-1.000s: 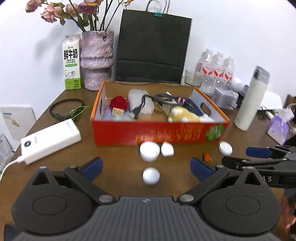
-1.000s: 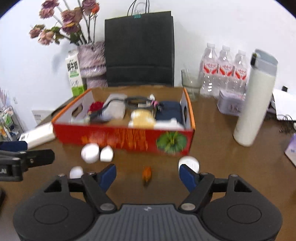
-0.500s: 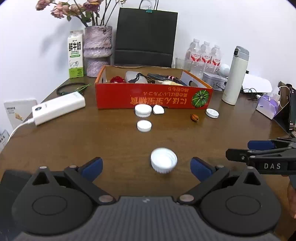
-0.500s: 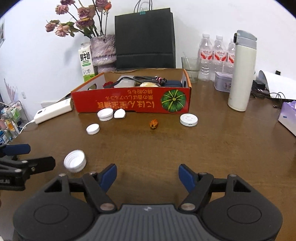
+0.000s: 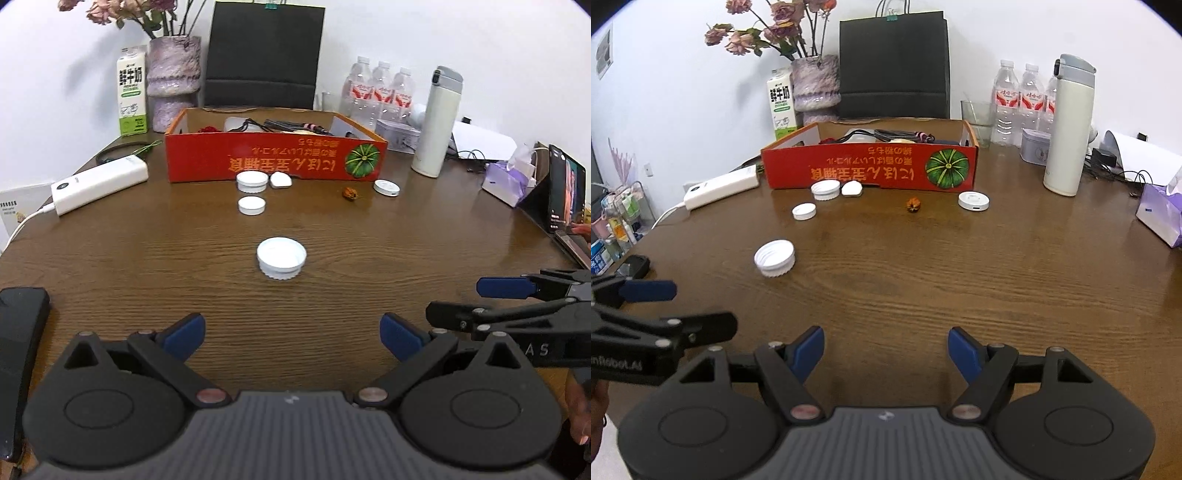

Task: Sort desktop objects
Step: 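Grasp a white bottle cap with the left tool while the right tool grasps the small orange figure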

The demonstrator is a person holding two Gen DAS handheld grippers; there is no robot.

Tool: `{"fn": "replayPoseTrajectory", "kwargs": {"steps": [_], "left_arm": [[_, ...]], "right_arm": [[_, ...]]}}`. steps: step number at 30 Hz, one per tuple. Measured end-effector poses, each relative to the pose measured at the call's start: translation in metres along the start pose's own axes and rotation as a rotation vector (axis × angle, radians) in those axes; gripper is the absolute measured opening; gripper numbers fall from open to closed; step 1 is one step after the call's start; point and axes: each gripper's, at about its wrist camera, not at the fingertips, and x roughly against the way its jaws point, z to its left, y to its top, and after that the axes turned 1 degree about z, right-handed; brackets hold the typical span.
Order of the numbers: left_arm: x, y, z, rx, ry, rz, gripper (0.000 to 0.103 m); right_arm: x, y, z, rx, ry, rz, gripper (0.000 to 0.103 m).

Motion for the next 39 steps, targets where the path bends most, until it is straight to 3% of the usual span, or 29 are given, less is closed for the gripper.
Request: {"fn": "replayPoseTrajectory", "kwargs": {"steps": [16, 20, 24, 32, 34, 36, 39], "left_arm": [[-0.038, 0.018, 0.003, 0.011, 0.013, 0.006, 0.101], [-0.051, 0.025, 0.005, 0.012, 0.008, 0.001, 0.096], [-0.063, 0.033, 0.008, 0.009, 0.012, -0.007, 0.094], [-0.081, 0.04, 0.012, -0.007, 0.002, -0.008, 0.074], [-0.081, 0.041, 0.012, -0.011, -0.005, -0.01, 0.054], [-0.082, 0.044, 0.012, -0.017, -0.007, -0.009, 0.041], [-0.084, 0.048, 0.016, 0.006, -0.037, -0.001, 0.041]], "right_arm": [[-0.029, 0.018, -0.014, -0.016, -0.041, 0.005, 0.072], [-0.045, 0.032, -0.019, -0.028, -0.021, 0.004, 0.056], [-0.063, 0.049, -0.023, -0.036, 0.003, -0.014, 0.053], [-0.109, 0.083, -0.029, -0.031, -0.007, -0.023, 0.047], [-0.12, 0.088, -0.03, -0.026, -0.012, -0.023, 0.046], [-0.131, 0.094, -0.03, -0.02, -0.018, -0.018, 0.045], [-0.147, 0.104, -0.029, 0.0, -0.033, -0.022, 0.041]]}}
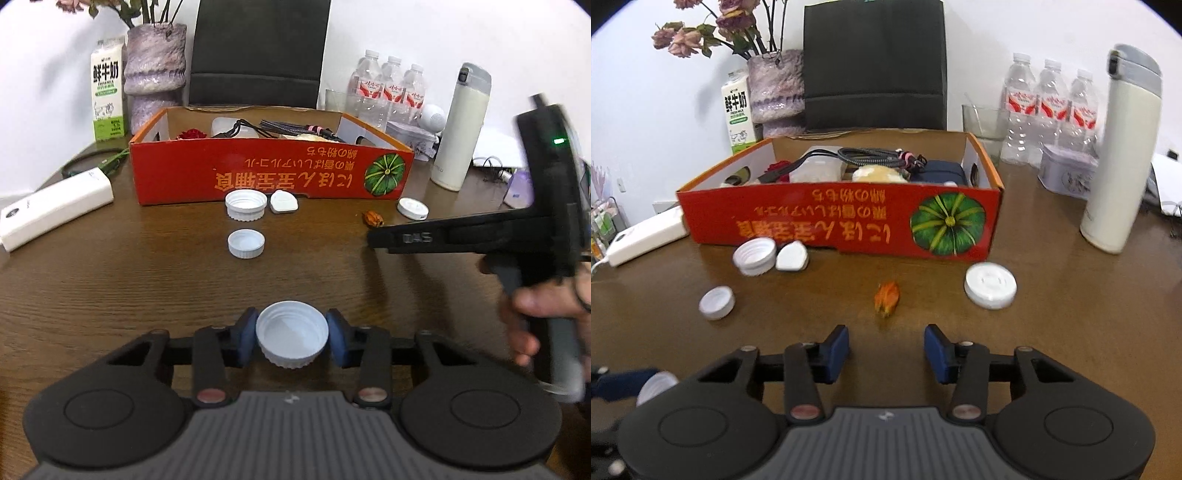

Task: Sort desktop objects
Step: 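Grasp a white bottle cap with the left tool while the right tool grasps the small orange figure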

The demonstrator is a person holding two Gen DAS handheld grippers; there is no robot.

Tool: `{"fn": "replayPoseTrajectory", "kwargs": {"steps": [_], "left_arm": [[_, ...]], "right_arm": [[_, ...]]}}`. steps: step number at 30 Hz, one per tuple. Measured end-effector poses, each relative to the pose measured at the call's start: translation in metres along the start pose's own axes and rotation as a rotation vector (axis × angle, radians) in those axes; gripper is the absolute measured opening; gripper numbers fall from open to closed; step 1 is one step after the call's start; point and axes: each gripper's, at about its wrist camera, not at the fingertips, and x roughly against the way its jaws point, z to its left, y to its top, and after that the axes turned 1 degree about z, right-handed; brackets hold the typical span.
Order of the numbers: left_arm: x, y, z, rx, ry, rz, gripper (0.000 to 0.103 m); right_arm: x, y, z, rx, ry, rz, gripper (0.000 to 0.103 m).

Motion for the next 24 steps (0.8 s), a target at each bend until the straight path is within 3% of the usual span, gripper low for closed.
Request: {"fn": "replayPoseTrajectory", "kwargs": {"steps": [6, 14, 24], "left_arm": [[-0.005, 0.008, 0.006, 0.011, 0.003, -0.011, 0.041], [0.006, 0.011, 0.007, 0.021, 0.008, -0.03, 0.041], [0.043, -0.003, -0.012, 0.0, -0.006, -0.058, 0.041]], "right_arm": [[-0.02, 0.017, 0.006, 0.047, -0.006, -0.004, 0.015], [-0.011, 0.012, 0.012, 0.065, -0.023, -0.015, 0.013], [0.062, -0.03, 0.03, 0.073, 0.018, -0.043, 0.013]]}}
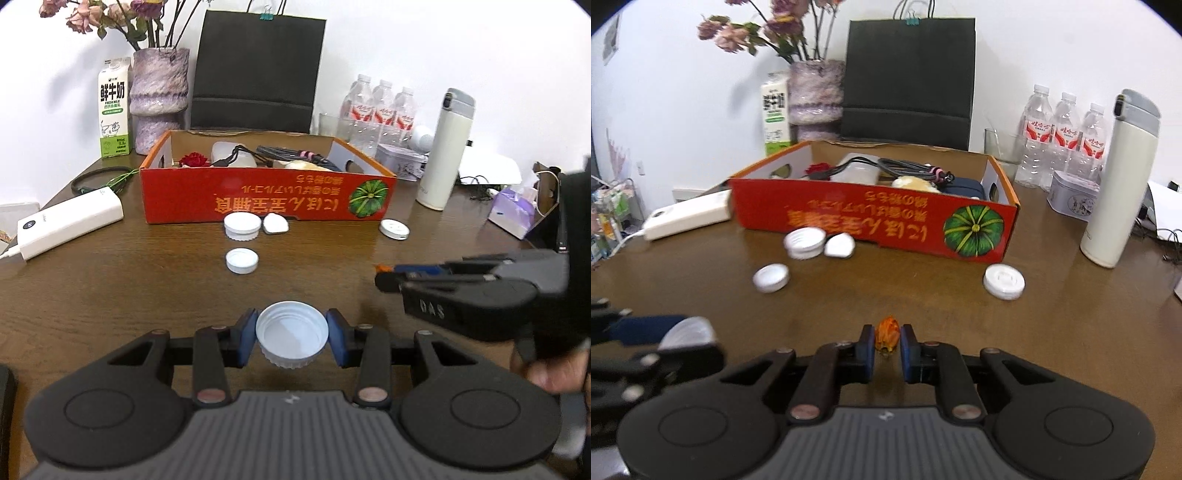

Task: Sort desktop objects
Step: 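Grasp a white bottle cap with the left tool while the right tool grasps the small orange figure, then carry the cap and orange figure into the box and open both tools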

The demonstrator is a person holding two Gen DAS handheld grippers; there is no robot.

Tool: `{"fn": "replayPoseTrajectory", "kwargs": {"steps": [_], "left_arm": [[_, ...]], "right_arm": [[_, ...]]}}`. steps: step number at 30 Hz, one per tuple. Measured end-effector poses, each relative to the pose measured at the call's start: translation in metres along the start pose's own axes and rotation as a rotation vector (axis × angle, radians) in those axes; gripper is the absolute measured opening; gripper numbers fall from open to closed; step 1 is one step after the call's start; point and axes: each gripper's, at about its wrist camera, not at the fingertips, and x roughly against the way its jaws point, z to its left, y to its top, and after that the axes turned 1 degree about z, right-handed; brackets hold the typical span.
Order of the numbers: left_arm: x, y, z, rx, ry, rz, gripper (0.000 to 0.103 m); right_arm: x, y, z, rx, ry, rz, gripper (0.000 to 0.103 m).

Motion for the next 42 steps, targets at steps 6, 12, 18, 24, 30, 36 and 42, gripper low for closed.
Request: {"fn": "replayPoseTrajectory", "kwargs": {"steps": [6, 12, 18, 24, 30, 36, 42], "left_arm": [[0.02, -0.013, -0.013, -0.017, -0.013, -0.002, 0.041], [0.044, -0.024, -0.026, -0.029, -0.023, -0.017, 0.041], [0.061, -0.025, -0.029, -0.017, -0.022, -0.043, 0.041], [0.072, -0.019, -0.027, -0.019, -0.012, -0.072, 0.041], [0.067, 0.009, -0.012, -0.01, -0.021, -0.092, 0.041], [0.039, 0.077, 0.014, -0.027, -0.017, -0.118, 0.041], [-0.029, 0.163, 0.066, 0.047, -0.003, -0.075, 0.041]], "right_arm": [[0.048, -0.028, 0.011, -0.003, 0.021, -0.015, 0.013], [0.084, -0.048, 0.024, 0.011, 0.039, -0.04, 0.013], [0.116, -0.054, 0.032, 0.026, 0.06, -0.08, 0.013], [0.133, -0.05, 0.034, 0.024, 0.067, -0.116, 0.013], [0.132, -0.028, 0.025, 0.013, 0.059, -0.146, 0.013], [0.109, 0.025, 0.004, -0.007, 0.068, -0.183, 0.013], [0.051, 0.111, -0.017, -0.063, 0.137, -0.185, 0.013]]}}
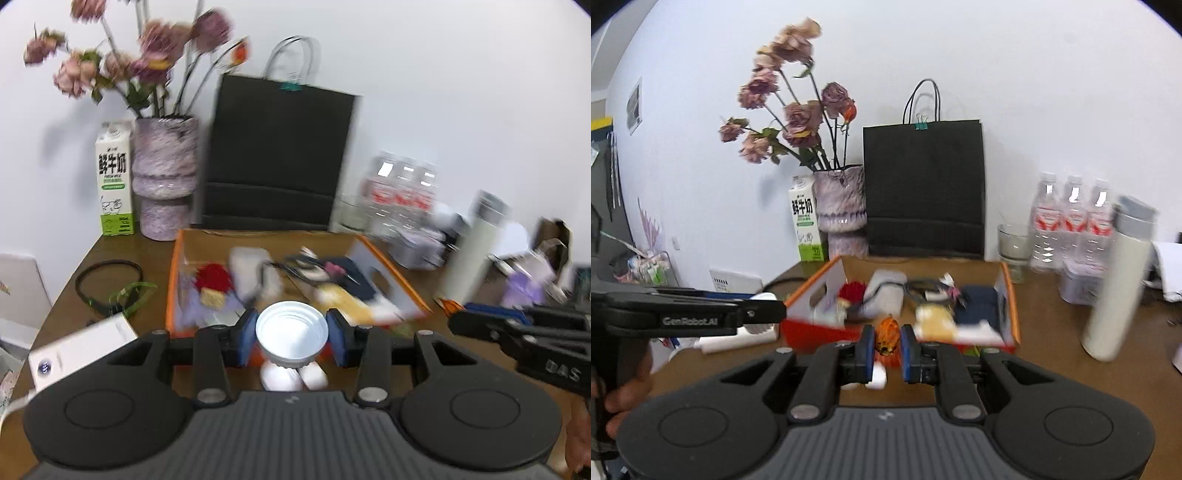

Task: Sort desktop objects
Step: 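Carry the cap and orange figure into the box and open both tools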

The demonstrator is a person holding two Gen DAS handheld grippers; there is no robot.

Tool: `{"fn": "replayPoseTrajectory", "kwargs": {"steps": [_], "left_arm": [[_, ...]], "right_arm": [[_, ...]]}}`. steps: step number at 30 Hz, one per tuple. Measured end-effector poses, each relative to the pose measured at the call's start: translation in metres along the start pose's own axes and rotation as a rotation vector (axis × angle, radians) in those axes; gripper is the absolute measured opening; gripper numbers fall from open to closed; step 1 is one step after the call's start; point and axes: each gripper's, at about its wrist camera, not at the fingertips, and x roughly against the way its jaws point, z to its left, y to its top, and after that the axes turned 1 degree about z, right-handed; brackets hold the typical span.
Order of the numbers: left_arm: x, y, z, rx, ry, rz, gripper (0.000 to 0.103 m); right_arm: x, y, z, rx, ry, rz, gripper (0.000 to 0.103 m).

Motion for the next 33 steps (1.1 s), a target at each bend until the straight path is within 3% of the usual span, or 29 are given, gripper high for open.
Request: {"fn": "replayPoseTrajectory", "kwargs": {"steps": [4, 8, 12, 15, 16, 21, 24, 26, 30, 33], "left_arm": [[-0.068, 0.033, 0.031, 0.021, 0.047, 0.084, 0.041], [-0.129, 0.04, 0.047, -0.022, 0.114, 0.181, 0.041], [-0.166, 0.029, 0.058, -0.082, 0.189, 0.257, 0.042], [-0.175, 0.027, 0.057, -0.113, 0.171, 0.284, 0.043], [-0.177, 0.029, 0.056, -0.12, 0.17, 0.283, 0.047], [-0.173, 0.034, 0.051, -0.119, 0.172, 0.276, 0.05], [-0.162, 0.038, 0.053, -0.075, 0.161, 0.264, 0.052], [-0.155, 0.039, 0.051, -0.067, 0.156, 0.262, 0.056], [-0.129, 0.041, 0.039, -0.058, 0.164, 0.244, 0.077], [-0.108, 0.039, 0.029, -0.052, 0.167, 0.224, 0.083]], "right_arm": [[-0.076, 0.038, -0.012, -0.033, 0.055, 0.085, 0.013], [-0.158, 0.054, -0.02, -0.067, 0.077, 0.208, 0.013], [-0.225, 0.047, -0.021, -0.069, 0.058, 0.35, 0.013], [-0.255, 0.035, -0.019, -0.064, 0.046, 0.422, 0.013], [-0.261, 0.033, -0.019, -0.066, 0.04, 0.434, 0.014], [-0.272, 0.03, -0.021, -0.078, 0.02, 0.444, 0.017], [-0.256, 0.036, -0.021, -0.079, 0.015, 0.419, 0.03], [-0.242, 0.044, -0.02, -0.061, 0.002, 0.385, 0.031], [-0.21, 0.057, -0.021, -0.057, -0.002, 0.329, 0.037], [-0.185, 0.059, -0.019, -0.04, -0.017, 0.296, 0.043]]}}
